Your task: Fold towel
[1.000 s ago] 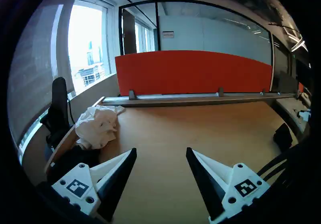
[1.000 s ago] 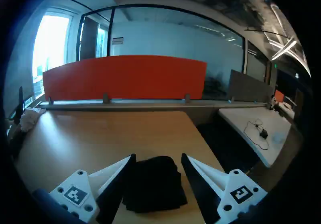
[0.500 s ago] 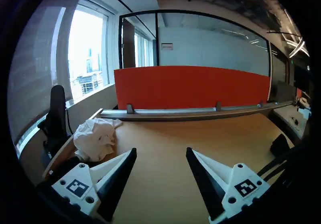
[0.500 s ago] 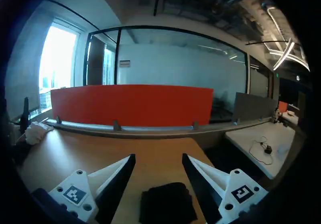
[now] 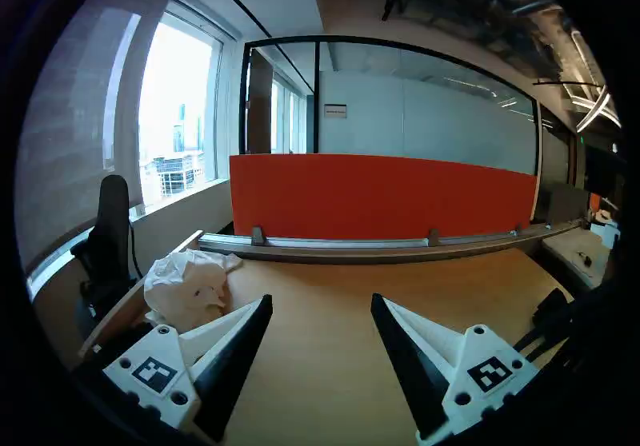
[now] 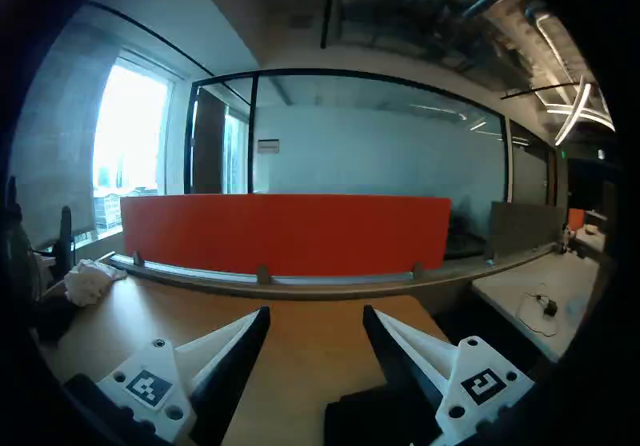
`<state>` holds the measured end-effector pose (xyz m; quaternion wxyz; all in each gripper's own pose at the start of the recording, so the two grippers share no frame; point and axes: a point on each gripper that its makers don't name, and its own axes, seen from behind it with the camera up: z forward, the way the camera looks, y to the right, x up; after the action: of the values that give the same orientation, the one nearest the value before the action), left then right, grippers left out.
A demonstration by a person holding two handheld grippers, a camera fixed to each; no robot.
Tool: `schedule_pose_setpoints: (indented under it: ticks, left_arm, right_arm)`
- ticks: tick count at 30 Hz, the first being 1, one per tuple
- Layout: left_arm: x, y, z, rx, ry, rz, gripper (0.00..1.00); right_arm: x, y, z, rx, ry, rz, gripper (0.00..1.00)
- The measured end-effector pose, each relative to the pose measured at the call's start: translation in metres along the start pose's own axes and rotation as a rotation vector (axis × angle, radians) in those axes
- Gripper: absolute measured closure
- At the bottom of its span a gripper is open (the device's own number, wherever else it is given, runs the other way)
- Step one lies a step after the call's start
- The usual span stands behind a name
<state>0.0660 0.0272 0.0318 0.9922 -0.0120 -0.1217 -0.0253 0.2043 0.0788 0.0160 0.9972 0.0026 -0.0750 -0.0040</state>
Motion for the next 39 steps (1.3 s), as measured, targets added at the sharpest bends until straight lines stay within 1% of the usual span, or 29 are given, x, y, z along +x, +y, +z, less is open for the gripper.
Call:
schedule_pose_setpoints:
  ticks: [3,9,14,21,29,33,39]
  left_arm:
    - [0.006,0.0,0.001,-0.006,0.012,-0.004,0.09]
    - [0.014,0.0,0.002,-0.022,0.03,-0.01,0.09]
    - [0.019,0.0,0.002,-0.029,0.045,-0.022,0.09]
    - [0.022,0.0,0.003,-0.037,0.061,-0.032,0.09]
    - [0.031,0.004,0.001,-0.057,0.097,-0.012,0.09]
    - [0.032,0.005,0.001,-0.056,0.115,-0.009,0.09]
    - [0.04,0.008,-0.002,-0.056,0.143,0.005,0.09]
  right_arm:
    - [0.007,-0.015,0.001,0.016,0.008,0.003,0.11]
    - [0.017,-0.04,0.003,0.022,0.021,-0.008,0.1]
    - [0.025,-0.062,0.004,0.034,0.036,-0.007,0.1]
    - [0.026,-0.089,0.007,0.059,0.047,-0.007,0.1]
    - [0.034,-0.098,0.006,0.064,0.045,-0.013,0.1]
    - [0.038,-0.102,0.005,0.066,0.046,-0.015,0.07]
    - [0.044,-0.107,0.003,0.068,0.046,-0.019,0.07]
